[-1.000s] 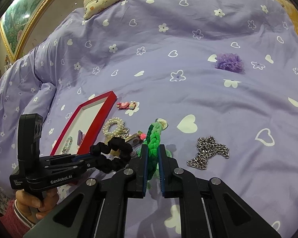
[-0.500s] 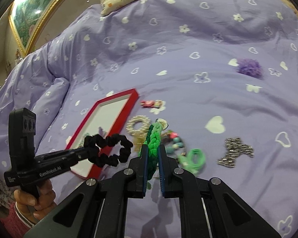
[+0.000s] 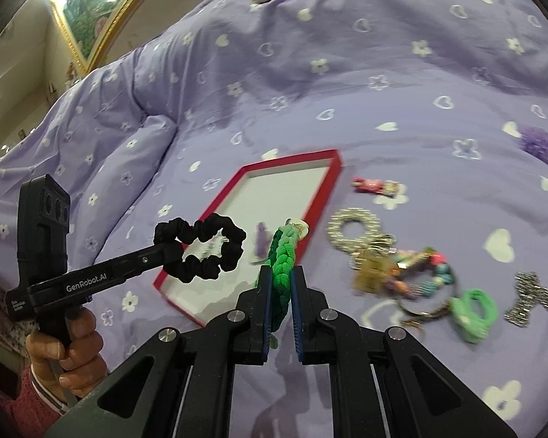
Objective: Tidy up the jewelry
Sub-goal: 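Carry the scrunchie and green braided tie with both tools over the red tray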
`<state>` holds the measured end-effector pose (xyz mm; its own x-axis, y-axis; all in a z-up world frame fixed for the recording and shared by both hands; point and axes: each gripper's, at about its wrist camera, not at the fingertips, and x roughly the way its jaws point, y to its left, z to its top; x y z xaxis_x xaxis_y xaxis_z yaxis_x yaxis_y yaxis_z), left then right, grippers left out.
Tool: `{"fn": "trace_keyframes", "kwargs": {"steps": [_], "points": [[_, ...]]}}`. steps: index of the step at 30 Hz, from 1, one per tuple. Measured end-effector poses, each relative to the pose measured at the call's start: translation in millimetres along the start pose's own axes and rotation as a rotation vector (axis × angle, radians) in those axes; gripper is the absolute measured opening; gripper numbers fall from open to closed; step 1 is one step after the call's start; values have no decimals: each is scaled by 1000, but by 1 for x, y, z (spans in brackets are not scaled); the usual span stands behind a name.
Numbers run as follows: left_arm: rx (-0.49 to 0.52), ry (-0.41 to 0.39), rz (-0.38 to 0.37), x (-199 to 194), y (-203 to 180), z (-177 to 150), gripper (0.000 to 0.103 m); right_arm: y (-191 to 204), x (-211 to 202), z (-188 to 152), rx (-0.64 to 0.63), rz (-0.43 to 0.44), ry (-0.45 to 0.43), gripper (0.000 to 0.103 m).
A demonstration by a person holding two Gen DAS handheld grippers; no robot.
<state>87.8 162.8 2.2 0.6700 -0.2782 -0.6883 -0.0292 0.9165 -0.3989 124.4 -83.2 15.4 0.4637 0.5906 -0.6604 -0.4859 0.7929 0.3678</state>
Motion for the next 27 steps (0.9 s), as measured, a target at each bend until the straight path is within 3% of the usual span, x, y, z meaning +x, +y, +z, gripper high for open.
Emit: {"fn": "trace_keyframes", "kwargs": {"steps": [15, 27], "points": [[-119, 22, 65, 6, 60, -6, 6, 48, 65, 6, -65, 96, 98, 9], [-193, 138, 144, 41, 93, -21, 8, 51, 113, -4, -106, 48, 225, 10]]}}
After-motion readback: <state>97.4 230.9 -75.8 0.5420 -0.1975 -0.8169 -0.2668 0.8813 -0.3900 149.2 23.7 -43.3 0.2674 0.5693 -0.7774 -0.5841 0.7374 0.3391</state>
